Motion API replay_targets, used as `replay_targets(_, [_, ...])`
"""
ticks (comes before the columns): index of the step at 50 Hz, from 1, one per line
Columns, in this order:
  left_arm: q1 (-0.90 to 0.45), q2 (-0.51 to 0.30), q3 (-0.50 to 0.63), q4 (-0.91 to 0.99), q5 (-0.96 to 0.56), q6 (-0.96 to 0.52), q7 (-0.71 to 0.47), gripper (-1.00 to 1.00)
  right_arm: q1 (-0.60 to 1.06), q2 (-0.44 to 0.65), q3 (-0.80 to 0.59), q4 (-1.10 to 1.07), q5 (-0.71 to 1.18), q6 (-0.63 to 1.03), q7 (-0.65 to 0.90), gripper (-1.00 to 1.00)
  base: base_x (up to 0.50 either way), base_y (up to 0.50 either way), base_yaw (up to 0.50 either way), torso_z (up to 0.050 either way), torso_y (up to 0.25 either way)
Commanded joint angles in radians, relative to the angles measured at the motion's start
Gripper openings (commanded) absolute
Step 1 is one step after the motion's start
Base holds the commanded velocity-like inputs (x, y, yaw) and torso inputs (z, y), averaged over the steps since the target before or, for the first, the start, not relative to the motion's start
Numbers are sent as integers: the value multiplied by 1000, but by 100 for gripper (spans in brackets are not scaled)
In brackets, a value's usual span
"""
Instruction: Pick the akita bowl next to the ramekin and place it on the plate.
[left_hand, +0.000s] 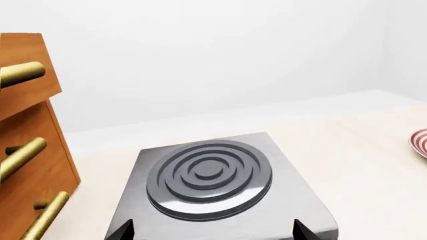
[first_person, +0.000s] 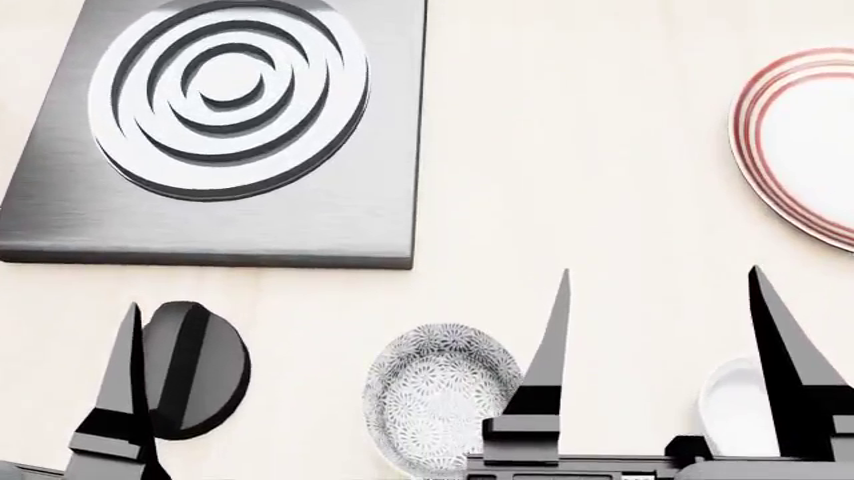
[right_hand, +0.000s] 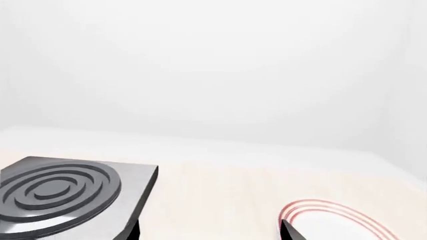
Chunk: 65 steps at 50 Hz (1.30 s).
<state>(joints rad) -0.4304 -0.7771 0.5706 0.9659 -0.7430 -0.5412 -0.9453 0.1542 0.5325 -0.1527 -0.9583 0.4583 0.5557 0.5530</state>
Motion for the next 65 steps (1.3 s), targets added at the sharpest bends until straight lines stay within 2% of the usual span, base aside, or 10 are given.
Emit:
replay_targets(1, [3, 14, -21, 7, -1, 5, 21, 100, -2, -6, 20, -1, -1, 3, -15, 100, 0, 0, 0, 0, -66])
replay_targets(7, [9, 17, -27, 1, -5, 17, 13, 100, 2, -1, 21, -16, 17, 19, -3, 100, 0, 0, 0, 0, -4])
replay_targets(13, [5, 14, -22, 13, 2, 13, 7, 100, 58, 6, 23, -62, 108, 151, 43, 100, 0, 0, 0, 0, 0])
replay_targets(14, [8, 12, -20, 14, 5, 14, 6, 100, 46, -27, 89, -41, 236, 146, 45, 100, 0, 0, 0, 0, 0])
replay_targets(17, [10, 7, -20, 15, 4, 17, 8, 100, 55, -20, 97, -27, 273, 160, 40, 100, 0, 0, 0, 0, 0])
replay_targets(18, [12, 12, -20, 3, -9, 23, 16, 100, 50, -32, 131, -10, 339, 155, 39, 100, 0, 0, 0, 0, 0])
replay_targets(35, [6, 18, -5, -14, 1, 29, 23, 100, 108, -46, 214, 71, 652, 215, 123, 100, 0, 0, 0, 0, 0])
replay_targets(65, [4, -2, -3, 5, -9, 32, 6, 100, 96, -51, 155, 133, 797, 283, 186, 100, 0, 0, 0, 0, 0])
